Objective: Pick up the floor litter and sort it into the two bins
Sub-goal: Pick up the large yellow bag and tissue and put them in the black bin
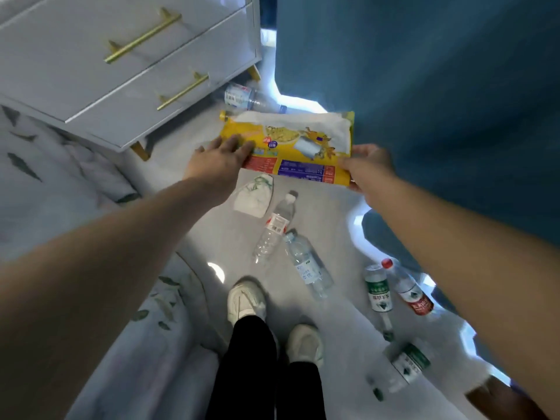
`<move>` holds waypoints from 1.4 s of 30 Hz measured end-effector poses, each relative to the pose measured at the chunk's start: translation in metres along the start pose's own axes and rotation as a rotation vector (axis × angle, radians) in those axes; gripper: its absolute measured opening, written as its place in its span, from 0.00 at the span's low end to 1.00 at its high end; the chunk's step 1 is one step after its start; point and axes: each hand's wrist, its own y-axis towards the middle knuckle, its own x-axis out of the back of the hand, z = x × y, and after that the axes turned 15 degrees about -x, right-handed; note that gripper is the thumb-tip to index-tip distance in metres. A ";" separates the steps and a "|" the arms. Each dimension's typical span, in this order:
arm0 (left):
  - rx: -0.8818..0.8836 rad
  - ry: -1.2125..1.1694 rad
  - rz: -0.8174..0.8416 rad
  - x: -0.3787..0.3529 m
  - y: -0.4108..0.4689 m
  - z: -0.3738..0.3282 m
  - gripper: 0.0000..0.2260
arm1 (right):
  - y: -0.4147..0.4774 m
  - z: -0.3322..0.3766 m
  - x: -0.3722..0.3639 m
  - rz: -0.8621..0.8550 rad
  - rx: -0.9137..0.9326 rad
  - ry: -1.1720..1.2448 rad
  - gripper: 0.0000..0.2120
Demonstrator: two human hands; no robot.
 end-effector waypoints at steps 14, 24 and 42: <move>0.281 -0.237 0.143 -0.182 0.064 -0.036 0.37 | 0.132 -0.124 -0.014 -0.328 0.149 -0.042 0.07; 0.318 -0.272 -0.091 -0.270 0.128 -0.023 0.31 | 0.216 -0.161 -0.050 -0.341 0.207 -0.086 0.08; 0.290 -0.529 -0.171 0.037 -0.067 -0.063 0.18 | -0.067 -0.061 0.051 -0.230 0.178 -0.046 0.07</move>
